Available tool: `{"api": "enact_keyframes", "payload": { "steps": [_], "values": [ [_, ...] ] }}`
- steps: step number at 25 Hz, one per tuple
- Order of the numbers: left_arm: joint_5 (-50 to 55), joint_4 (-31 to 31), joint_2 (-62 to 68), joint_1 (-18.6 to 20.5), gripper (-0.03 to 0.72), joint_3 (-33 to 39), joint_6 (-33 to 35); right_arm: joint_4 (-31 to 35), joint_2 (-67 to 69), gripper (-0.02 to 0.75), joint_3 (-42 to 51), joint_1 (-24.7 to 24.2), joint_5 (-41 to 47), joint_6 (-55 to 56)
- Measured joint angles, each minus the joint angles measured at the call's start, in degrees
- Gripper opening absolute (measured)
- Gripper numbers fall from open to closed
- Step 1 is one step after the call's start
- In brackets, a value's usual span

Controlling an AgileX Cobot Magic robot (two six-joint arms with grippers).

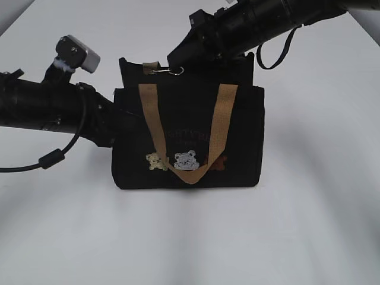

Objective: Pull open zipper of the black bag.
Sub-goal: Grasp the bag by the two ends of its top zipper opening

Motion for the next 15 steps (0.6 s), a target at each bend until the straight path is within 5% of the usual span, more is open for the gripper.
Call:
{"api": "enact_keyframes", "payload": {
  "steps": [8,12,15],
  "values": [
    [0.0,0.0,0.0,0.0,0.068,0.0,0.0,-1.6,0.0,0.197,-0.1,0.5,0.3,-0.2],
    [-0.2,0.0,0.1,0.0,0.068,0.0,0.0,-3.4,0.0,0.022,-0.4,1.6,0.2,-0.3],
    [-0.1,0.0,0.1,0.0,0.068,0.0,0.0,-3.9,-0.5,-0.001,-0.5,1.5,0.4,-0.2]
  ]
}}
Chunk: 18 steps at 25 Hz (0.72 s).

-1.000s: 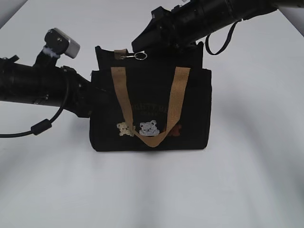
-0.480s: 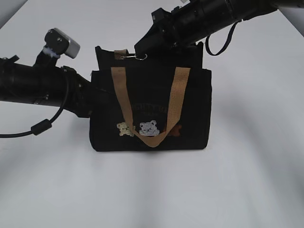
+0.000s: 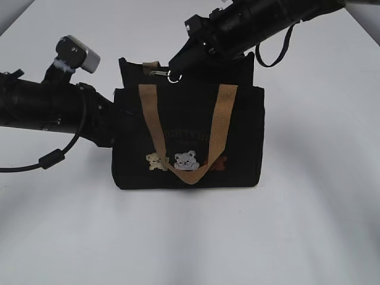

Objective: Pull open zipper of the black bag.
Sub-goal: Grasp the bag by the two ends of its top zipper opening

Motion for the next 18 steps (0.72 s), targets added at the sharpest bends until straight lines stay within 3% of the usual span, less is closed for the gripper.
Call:
{"api": "enact_keyframes", "payload": {
  "steps": [4,11,18],
  "values": [
    [0.1,0.0,0.0,0.0,0.068,0.0,0.0,-5.8,-3.4,-0.001,0.0,-2.1,1.9,3.4],
    [0.1,0.0,0.0,0.0,0.068,0.0,0.0,-27.4,-11.0,-0.001,0.0,-7.6,7.9,13.9],
    [0.1,0.0,0.0,0.0,0.068,0.0,0.0,-29.7,-11.6,-0.001,0.0,-7.8,9.6,14.8]
  ]
}}
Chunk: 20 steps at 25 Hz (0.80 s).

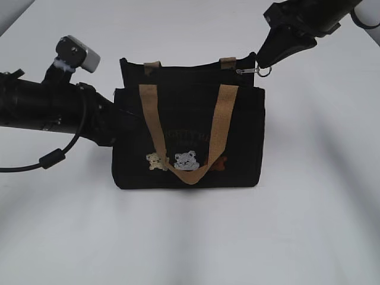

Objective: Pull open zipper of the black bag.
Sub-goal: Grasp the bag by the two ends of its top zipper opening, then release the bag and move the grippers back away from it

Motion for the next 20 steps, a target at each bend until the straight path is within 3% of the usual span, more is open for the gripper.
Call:
{"api": "enact_keyframes", "payload": {
  "steps": [2,4,7,8,10,12,20],
  "values": [
    [0.0,0.1,0.0,0.0,0.068,0.0,-1.5,-0.1,0.0,0.019,0.0,0.0,0.7,0.1],
    [-0.1,1.3,-0.3,0.0,0.1,0.0,-5.9,-0.3,0.0,0.132,0.0,0.0,2.5,0.9],
    [-0.1,6.8,-2.5,0.0,0.278,0.0,-16.6,-0.8,-0.1,0.37,0.0,0.0,4.7,5.0],
    [0.1,9.5,-3.6,0.0,0.342,0.0,-21.5,-1.0,-0.4,0.416,0.1,0.0,4.7,6.6],
    [1.3,15.7,-6.6,0.0,0.419,0.0,-31.3,-1.9,-2.2,0.447,1.6,0.1,4.7,10.6],
    [2.9,23.7,-9.5,0.0,0.445,0.0,-42.2,-2.9,-5.5,0.445,4.3,0.5,4.7,13.0],
    [10.9,56.6,-24.5,-0.2,0.365,0.0,-85.4,-10.1,-29.8,0.411,27.2,2.4,5.1,18.8]
  ]
}}
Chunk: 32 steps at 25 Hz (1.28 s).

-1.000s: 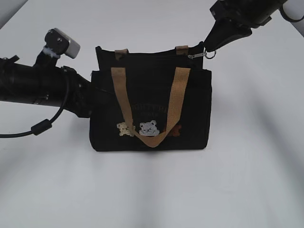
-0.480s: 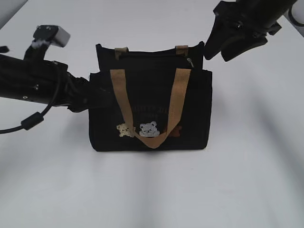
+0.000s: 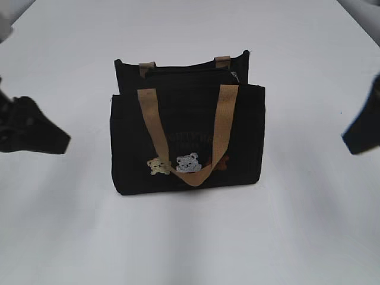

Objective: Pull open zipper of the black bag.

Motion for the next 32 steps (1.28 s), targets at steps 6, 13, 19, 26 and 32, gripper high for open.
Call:
{"api": "enact_keyframes", "payload": {
  "steps": [6,13,19,26,32],
  "values": [
    [12.6,27.0,-15.0,-0.1,0.349,0.0,-29.0,-4.1,-23.9,0.41,15.0,0.1,0.4,2.7],
    [20.3,41.3,-40.7,-0.1,0.296,0.2,-40.8,-16.9,-48.9,0.41,22.8,0.1,0.8,3.2],
    [20.9,45.5,-58.5,-0.1,0.29,5.8,-41.7,-19.4,-61.2,0.41,29.6,0.1,0.3,3.3],
    [20.7,45.4,-70.6,-0.1,0.284,13.9,-41.7,-19.3,-66.9,0.41,36.8,0.1,-4.0,3.3],
    [18.2,42.3,-73.6,-0.1,0.281,17.0,-40.1,-19.2,-73.7,0.41,37.6,0.1,-6.0,3.3]
  ]
}}
